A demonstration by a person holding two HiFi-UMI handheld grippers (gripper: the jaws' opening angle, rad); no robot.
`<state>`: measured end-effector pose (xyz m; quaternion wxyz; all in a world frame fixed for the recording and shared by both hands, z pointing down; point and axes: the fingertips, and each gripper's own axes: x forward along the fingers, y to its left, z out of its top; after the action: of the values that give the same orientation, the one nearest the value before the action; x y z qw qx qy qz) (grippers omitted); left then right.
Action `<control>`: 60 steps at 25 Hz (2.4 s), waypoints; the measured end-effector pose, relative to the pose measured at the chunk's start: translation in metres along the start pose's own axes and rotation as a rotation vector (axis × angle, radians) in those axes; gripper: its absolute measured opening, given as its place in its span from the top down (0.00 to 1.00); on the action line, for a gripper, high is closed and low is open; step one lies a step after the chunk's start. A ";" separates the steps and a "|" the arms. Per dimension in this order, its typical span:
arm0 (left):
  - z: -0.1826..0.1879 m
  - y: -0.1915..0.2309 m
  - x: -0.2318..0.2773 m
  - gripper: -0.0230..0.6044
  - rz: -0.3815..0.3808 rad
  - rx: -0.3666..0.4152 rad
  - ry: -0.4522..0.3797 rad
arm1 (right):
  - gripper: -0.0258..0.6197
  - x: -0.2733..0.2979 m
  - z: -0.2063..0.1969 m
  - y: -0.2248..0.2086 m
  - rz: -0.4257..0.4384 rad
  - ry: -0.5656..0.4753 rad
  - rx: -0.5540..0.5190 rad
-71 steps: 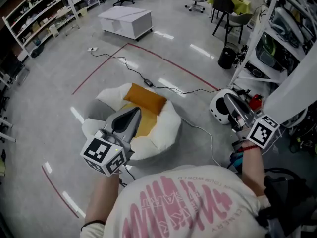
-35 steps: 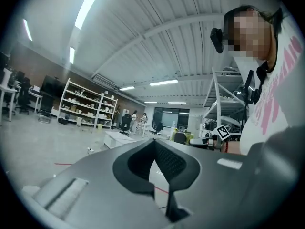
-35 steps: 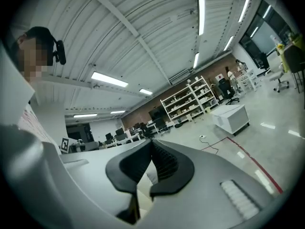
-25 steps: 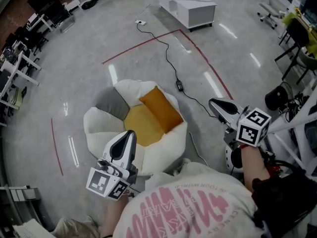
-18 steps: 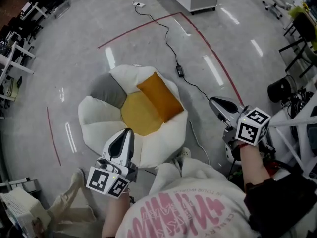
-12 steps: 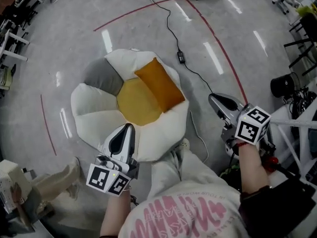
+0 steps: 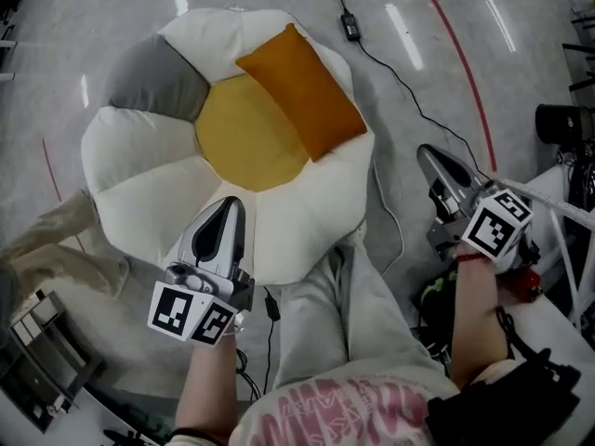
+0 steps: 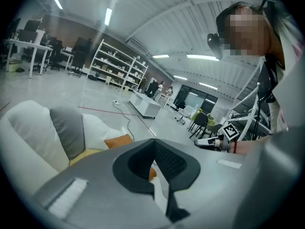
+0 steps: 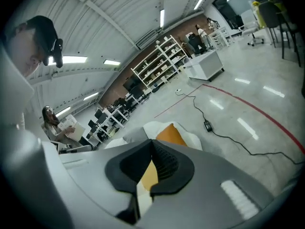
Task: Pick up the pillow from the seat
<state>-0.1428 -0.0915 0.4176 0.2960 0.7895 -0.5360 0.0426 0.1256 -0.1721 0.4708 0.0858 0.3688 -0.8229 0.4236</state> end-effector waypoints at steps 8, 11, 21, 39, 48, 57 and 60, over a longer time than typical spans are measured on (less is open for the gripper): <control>-0.097 0.050 0.073 0.94 -0.025 -0.095 0.047 | 0.95 0.066 -0.085 -0.081 -0.033 0.024 0.129; -0.131 0.066 0.109 0.94 -0.038 -0.136 0.043 | 0.95 0.095 -0.109 -0.109 0.019 -0.012 0.239; -0.216 0.110 0.195 0.94 -0.032 -0.105 0.066 | 0.93 0.147 -0.154 -0.203 0.023 -0.123 0.362; -0.262 0.112 0.258 0.37 -0.175 -0.385 0.062 | 0.69 0.202 -0.173 -0.191 0.087 -0.119 0.514; -0.210 0.092 0.217 0.50 -0.146 -0.261 0.084 | 0.84 0.178 -0.185 -0.121 0.076 0.020 0.343; -0.158 0.052 0.147 0.52 -0.127 -0.331 0.115 | 0.86 0.117 -0.155 -0.043 0.086 0.051 0.298; -0.117 0.034 0.123 0.53 -0.138 -0.316 0.065 | 0.86 0.097 -0.124 -0.006 0.100 0.029 0.262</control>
<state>-0.0917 -0.1408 0.5751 0.4359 0.7661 -0.4709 -0.0369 0.0399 -0.1319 0.5962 0.0274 0.3293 -0.7765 0.5365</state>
